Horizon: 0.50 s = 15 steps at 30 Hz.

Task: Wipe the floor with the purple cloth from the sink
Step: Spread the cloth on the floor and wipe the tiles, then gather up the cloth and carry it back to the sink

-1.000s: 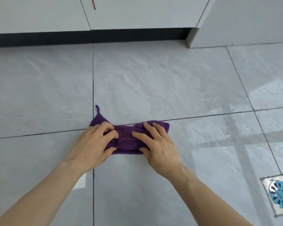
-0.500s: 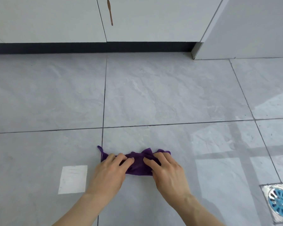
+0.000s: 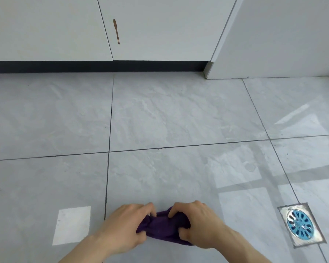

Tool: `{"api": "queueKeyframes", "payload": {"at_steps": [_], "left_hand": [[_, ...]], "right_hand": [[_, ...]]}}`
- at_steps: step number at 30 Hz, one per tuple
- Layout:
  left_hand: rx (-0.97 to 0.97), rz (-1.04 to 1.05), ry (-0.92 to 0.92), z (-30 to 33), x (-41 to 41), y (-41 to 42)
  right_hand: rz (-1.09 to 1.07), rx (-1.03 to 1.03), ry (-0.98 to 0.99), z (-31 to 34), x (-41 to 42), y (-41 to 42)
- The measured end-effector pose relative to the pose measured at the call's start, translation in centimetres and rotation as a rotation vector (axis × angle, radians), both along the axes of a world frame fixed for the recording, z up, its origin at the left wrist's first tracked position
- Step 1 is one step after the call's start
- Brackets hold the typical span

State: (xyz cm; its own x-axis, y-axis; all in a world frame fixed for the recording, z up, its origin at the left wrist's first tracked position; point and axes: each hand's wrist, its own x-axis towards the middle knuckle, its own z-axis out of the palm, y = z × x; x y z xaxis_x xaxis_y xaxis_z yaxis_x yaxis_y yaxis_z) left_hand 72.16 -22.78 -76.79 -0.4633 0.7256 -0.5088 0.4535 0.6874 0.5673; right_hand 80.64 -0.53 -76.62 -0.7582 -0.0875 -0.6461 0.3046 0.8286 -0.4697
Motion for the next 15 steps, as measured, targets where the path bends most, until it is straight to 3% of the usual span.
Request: {"api": "queueKeyframes", "payload": {"at_steps": [3,8,15], "left_hand": [[-0.020,0.037,-0.090,0.7,-0.9,0.1],[-0.054,0.109,0.005,3.6,-3.8,0.4],[-0.090,0.109,0.163,16.7,-6.0,1.2]], "right_hand": [[-0.027,-0.048,-0.040,0.7,-0.6,0.9],[-0.117,-0.046,0.031,3.4,-1.9,1.8],[-0.165,0.056,0.207,15.2,-2.6,1.1]]}}
